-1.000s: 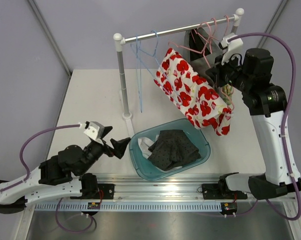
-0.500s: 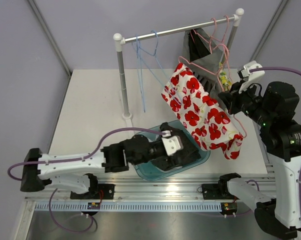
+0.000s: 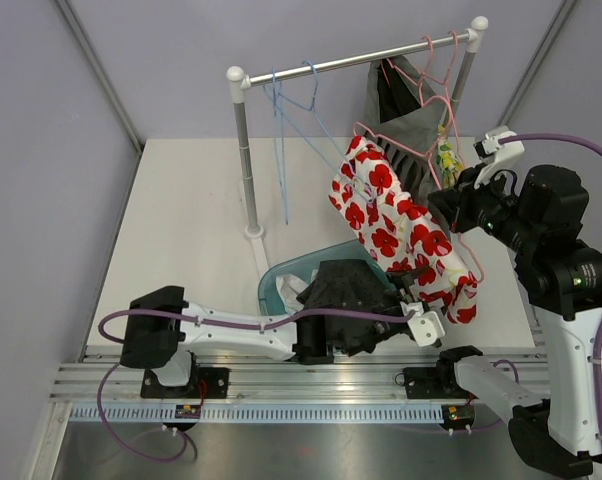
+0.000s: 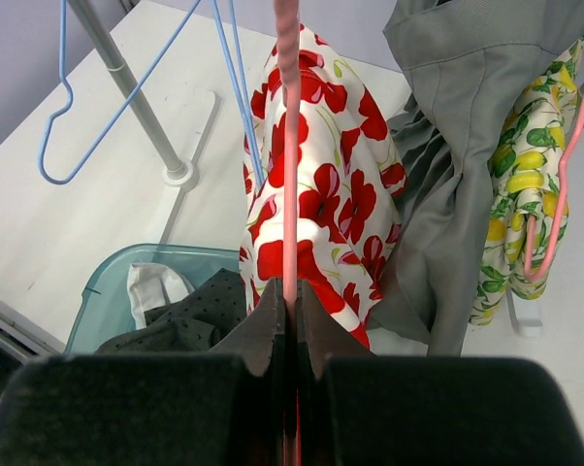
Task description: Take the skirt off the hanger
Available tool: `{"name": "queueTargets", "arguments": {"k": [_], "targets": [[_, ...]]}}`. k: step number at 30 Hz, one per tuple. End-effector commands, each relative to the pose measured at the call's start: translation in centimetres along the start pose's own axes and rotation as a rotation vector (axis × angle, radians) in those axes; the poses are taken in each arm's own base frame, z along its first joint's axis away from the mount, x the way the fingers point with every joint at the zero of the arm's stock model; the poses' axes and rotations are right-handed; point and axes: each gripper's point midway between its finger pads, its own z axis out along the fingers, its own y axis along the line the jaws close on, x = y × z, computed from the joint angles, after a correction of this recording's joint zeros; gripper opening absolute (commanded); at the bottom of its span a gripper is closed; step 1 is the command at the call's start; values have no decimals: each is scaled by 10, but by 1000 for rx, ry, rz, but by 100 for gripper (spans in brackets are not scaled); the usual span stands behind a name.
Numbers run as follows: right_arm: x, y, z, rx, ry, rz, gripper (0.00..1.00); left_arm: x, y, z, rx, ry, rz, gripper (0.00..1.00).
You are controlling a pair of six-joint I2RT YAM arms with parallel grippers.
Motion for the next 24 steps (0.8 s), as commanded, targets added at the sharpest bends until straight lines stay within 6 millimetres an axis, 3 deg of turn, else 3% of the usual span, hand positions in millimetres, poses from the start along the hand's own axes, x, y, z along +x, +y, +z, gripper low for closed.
{"name": "queueTargets", "arguments": {"k": [1, 7, 9, 10, 12, 15, 16, 19, 20, 24], "targets": [[-29, 8, -6, -33, -115, -6, 0, -38, 37, 13, -175, -101, -50, 80], [-33, 9, -8, -47, -123, 5, 0, -26, 50, 30, -307, -63, -19, 63], [-33, 9, -8, -45, -122, 8, 0, -24, 54, 33, -329, -59, -7, 49], [-33, 9, -9, -44, -125, 7, 0, -27, 57, 34, -337, -67, -15, 39], [-32, 5, -10, -23, -123, -4, 0, -29, 59, 33, -329, -62, -19, 2], [-26, -11, -10, 52, -109, -57, 0, -55, 64, 18, -283, -104, -77, 0], [-24, -17, -9, 77, -105, -96, 0, -79, 69, 8, -249, -155, -132, 0], [-10, -37, -4, 167, -78, -160, 0, -107, 68, -9, -139, -164, -212, 0], [-6, -40, -5, 182, -76, -169, 0, -127, 78, -24, -108, -175, -225, 0], [14, -46, 5, 190, -40, -169, 0, -168, 102, -64, -57, -221, -253, 0]]}}
